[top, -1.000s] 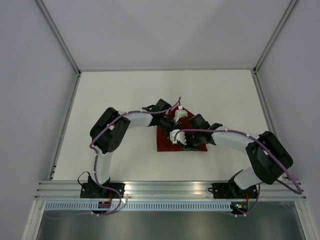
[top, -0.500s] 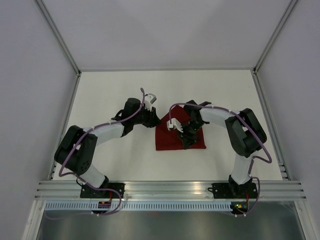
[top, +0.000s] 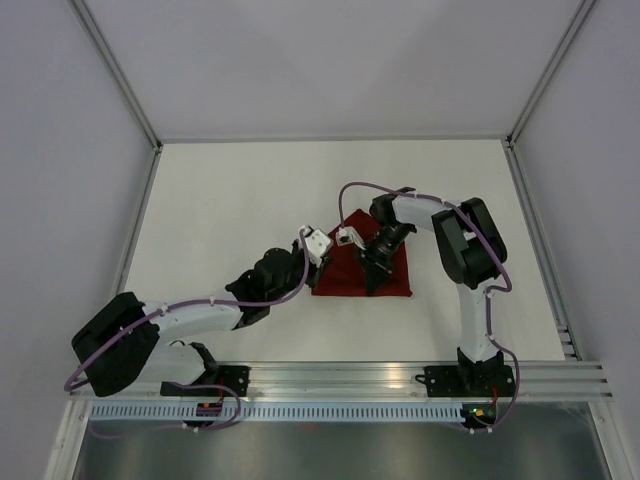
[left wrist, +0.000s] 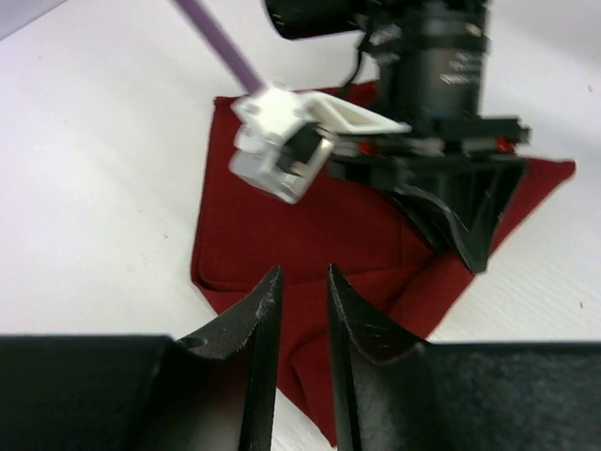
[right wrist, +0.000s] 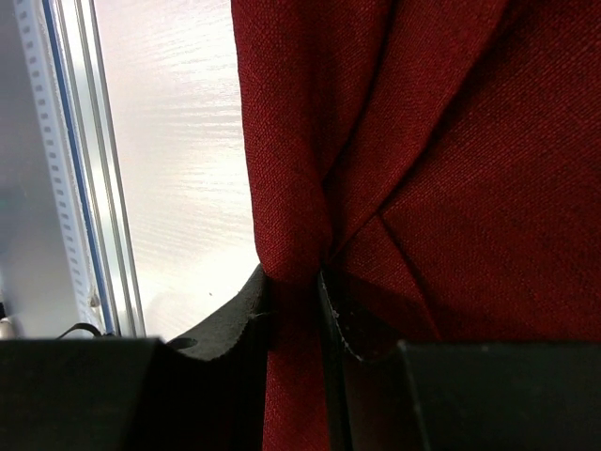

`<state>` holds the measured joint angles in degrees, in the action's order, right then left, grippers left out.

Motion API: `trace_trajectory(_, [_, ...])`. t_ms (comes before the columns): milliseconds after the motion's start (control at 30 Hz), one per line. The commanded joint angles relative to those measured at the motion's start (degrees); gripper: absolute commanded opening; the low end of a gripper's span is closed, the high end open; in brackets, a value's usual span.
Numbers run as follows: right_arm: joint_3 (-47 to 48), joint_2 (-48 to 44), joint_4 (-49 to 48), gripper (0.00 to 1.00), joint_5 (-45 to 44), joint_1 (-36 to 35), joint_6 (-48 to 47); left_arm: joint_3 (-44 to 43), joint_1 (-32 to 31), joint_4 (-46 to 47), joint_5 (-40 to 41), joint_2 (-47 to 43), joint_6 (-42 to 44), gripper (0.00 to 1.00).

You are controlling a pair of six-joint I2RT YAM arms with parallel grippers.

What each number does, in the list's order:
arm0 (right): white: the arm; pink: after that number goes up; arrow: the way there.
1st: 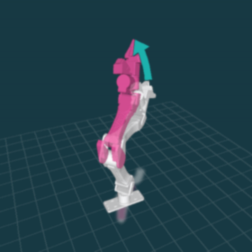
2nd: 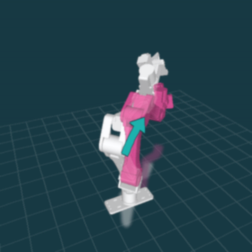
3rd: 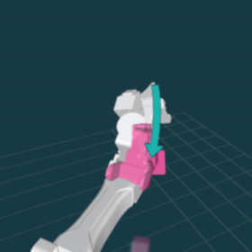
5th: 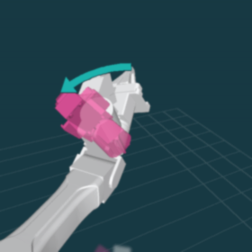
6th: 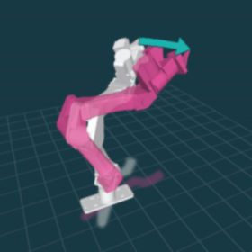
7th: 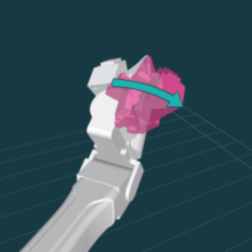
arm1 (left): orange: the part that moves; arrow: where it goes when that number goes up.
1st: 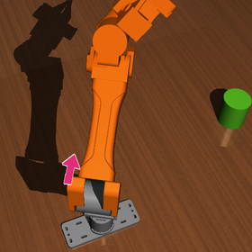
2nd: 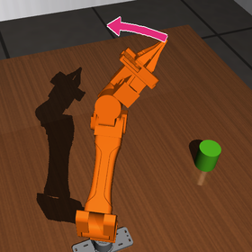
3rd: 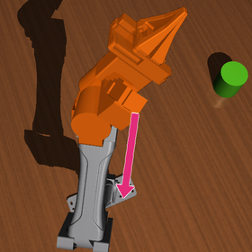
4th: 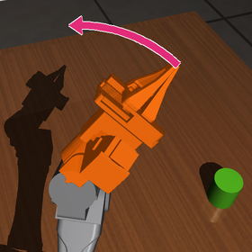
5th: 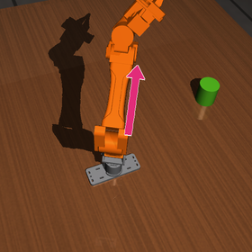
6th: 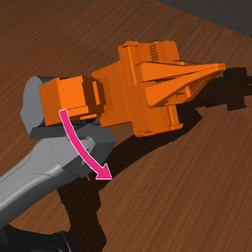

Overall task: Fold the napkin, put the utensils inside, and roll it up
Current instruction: Roll the napkin with the utensil

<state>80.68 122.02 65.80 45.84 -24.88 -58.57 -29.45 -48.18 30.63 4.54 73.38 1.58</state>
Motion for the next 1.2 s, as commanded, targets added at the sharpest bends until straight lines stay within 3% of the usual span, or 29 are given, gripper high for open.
trace_trajectory(0, [-0.62, 4.63, -3.57, 0.19, -6.91, 0.62, -2.17, 2.20, -5.84, 5.22, 6.88, -0.79, 10.61, 0.30])
trace_trajectory(167, [-0.09, 5.78, -3.40, 0.19, -7.00, 1.07, -1.90, -0.07, -12.71, 1.89, 8.90, 2.89, 16.16, 0.41])
trace_trajectory(300, [0.35, 6.30, -2.87, 0.19, -7.26, 1.33, -2.16, -3.24, -19.47, 1.98, 14.44, 10.27, 21.07, 0.42])
trace_trajectory(433, [1.14, 7.00, -2.08, 0.20, -7.35, 1.59, -2.61, -7.10, -22.39, -0.22, 13.58, 18.35, 24.78, 0.42])
trace_trajectory(500, [1.67, 7.53, -1.47, 0.20, -7.26, 1.86, -2.78, -8.86, -23.27, -0.93, 12.60, 20.21, 26.18, 0.48])
trace_trajectory(800, [1.58, 7.97, -0.94, 0.19, -7.26, 2.47, -3.22, -9.75, -22.14, 2.58, 12.60, 27.68, 28.56, 0.55])
trace_trajectory(1000, [1.49, 8.41, -0.59, 0.19, -7.26, 2.74, -3.84, -9.22, -19.41, 3.65, 10.23, 28.13, 28.30, 0.59])
trace_trajectory(1067, [1.58, 8.76, -0.59, 0.19, -7.17, 2.74, -3.84, -9.83, -18.88, 1.46, 8.14, 28.48, 28.65, 0.59])
trace_trajectory(1167, [1.84, 9.20, -0.50, 0.18, -7.09, 2.82, -4.01, -10.89, -17.92, -1.87, 4.88, 29.01, 28.13, 0.50])
